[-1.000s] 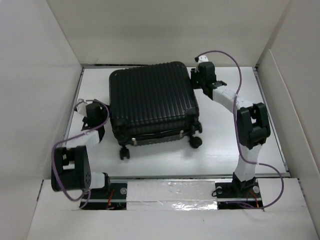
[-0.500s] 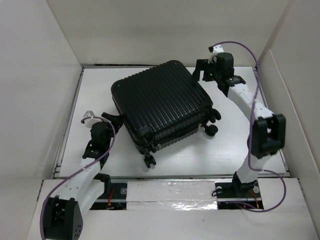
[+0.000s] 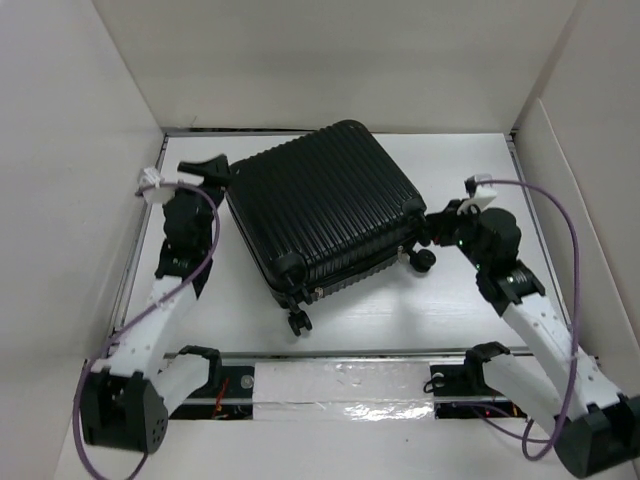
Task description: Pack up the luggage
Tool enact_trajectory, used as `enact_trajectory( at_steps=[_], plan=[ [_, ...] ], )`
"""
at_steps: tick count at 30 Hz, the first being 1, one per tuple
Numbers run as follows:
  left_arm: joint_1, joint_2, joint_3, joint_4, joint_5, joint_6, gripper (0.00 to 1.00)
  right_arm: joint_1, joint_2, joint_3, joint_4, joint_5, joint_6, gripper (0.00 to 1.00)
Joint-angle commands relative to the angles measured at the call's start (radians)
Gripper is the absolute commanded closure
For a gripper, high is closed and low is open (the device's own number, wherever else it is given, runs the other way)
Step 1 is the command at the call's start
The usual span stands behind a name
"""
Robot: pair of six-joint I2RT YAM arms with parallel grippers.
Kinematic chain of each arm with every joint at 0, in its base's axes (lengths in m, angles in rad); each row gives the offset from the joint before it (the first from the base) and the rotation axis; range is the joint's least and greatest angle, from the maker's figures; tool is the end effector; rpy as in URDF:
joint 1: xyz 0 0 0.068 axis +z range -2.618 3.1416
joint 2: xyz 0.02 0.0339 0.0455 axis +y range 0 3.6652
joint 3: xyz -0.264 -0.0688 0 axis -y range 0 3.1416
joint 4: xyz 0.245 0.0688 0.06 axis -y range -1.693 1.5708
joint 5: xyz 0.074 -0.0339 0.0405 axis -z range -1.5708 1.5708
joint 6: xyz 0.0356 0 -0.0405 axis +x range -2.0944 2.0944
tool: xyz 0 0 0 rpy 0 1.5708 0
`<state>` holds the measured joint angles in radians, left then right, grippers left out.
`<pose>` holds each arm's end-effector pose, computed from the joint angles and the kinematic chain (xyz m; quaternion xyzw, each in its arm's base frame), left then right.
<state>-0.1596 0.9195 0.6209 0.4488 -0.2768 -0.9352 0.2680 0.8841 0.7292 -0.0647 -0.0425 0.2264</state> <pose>0.2176 -0.0252 0.3249 -0.3410 0.5583 -0.3140 0.6880 0.2030 0.0573 0.3153 -0.0295 0.7797 0.1691 0.6022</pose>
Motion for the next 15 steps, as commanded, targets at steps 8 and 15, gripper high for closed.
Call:
enact_trajectory(
  at_steps=[8,15],
  plan=[
    [0.138,0.717,0.795,-0.267,0.203,0.266,0.20,0.247,-0.212,-0.177,-0.167,0.077,0.080,1.00],
    [0.195,1.074,1.137,-0.519,0.439,0.409,0.21,0.254,-0.074,-0.231,-0.024,0.145,0.090,0.99]
  ],
)
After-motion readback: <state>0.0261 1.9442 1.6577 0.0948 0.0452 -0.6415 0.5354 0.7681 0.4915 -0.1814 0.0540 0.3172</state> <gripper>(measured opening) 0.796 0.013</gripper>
